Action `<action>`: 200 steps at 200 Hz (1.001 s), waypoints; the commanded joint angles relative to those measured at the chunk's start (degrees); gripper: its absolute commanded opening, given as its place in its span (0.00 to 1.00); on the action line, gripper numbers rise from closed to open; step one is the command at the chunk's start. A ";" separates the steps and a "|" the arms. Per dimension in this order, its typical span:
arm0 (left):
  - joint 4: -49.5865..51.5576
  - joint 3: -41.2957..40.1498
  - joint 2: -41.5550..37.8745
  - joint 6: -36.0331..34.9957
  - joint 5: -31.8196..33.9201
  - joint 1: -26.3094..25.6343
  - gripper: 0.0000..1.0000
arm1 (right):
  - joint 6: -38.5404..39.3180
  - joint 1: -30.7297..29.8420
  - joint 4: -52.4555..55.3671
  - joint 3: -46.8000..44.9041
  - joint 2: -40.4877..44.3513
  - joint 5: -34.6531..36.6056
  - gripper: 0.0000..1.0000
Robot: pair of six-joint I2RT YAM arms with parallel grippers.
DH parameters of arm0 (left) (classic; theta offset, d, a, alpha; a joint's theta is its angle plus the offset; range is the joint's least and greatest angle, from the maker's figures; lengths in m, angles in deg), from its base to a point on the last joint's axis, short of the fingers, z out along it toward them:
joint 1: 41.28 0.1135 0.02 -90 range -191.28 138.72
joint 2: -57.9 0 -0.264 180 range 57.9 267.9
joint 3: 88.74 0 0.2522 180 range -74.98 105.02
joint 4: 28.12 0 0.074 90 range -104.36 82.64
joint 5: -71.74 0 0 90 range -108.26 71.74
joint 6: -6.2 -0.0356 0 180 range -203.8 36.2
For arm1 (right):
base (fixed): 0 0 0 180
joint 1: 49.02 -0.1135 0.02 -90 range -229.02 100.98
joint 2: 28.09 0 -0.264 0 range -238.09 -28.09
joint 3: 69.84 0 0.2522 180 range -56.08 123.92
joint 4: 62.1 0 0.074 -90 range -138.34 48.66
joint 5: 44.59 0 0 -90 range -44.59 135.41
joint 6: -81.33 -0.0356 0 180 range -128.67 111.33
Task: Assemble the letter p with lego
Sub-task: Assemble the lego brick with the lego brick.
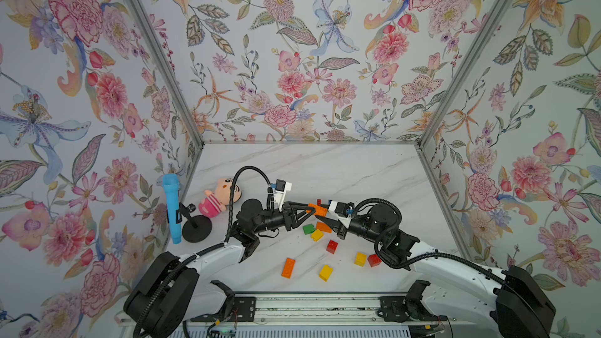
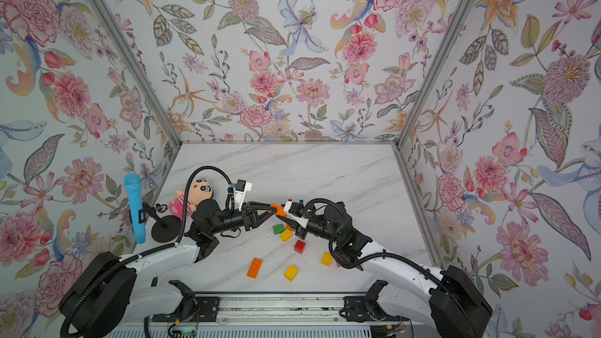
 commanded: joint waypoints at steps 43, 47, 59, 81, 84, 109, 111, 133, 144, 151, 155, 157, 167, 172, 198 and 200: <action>-3.35 1.44 0.86 2.29 -3.51 -0.80 0.19 | 3.16 -0.37 -3.54 -1.52 -0.59 3.90 0.13; -3.20 1.51 0.90 2.25 -3.41 -0.86 0.17 | 3.27 -0.38 -3.55 -1.52 -0.66 4.04 0.13; -3.02 1.75 1.07 2.16 -3.26 -1.00 0.13 | 3.52 -0.53 -3.80 -1.60 -0.86 4.42 0.13; -1.67 2.01 1.03 1.58 -2.08 -1.03 0.00 | 3.82 -0.74 -3.81 -1.61 -1.19 5.39 0.13; -1.46 2.05 0.99 1.45 -1.91 -1.02 0.00 | 3.89 -0.71 -3.81 -1.54 -1.23 5.57 0.13; 1.27 2.40 0.48 -0.10 0.10 -1.01 0.00 | 3.82 -0.77 -3.83 -1.30 -1.92 7.52 0.15; 1.39 2.41 0.47 -0.19 0.28 -1.04 0.00 | 3.75 -0.88 -3.82 -1.27 -2.01 7.69 0.16; 3.32 2.58 0.25 -0.97 2.92 -1.16 0.00 | 3.30 -1.10 -2.99 -0.25 -3.17 10.38 0.21; 4.95 2.66 0.03 -1.42 5.34 -1.28 0.00 | 2.87 -1.20 -3.04 -0.04 -3.66 11.88 0.26; 6.09 2.75 -0.21 -1.91 6.88 -1.37 0.00 | 2.77 -1.20 -2.77 0.18 -3.94 12.30 0.29; 7.09 2.90 -0.38 -2.37 7.82 -1.47 0.00 | 2.68 -1.20 -2.40 0.42 -4.08 12.35 0.32; 7.90 3.04 -0.45 -2.70 8.41 -1.49 0.00 | 2.68 -1.23 -2.12 0.54 -4.16 12.41 0.33; 12.44 3.77 -1.17 -4.76 11.40 -1.89 0.00 | 2.67 -1.57 -0.60 1.44 -4.42 12.92 0.36; 14.99 4.21 -1.43 -6.10 13.46 -2.11 0.00 | 2.59 -1.71 0.18 1.99 -4.63 13.11 0.39; 23.84 5.83 -3.35 -11.03 20.74 -3.29 0.00 | 2.44 -2.30 6.73 5.57 -6.08 15.02 0.49; 24.15 5.84 -3.55 -11.04 21.22 -3.28 0.00 | 2.48 -2.40 7.26 5.83 -6.20 15.13 0.49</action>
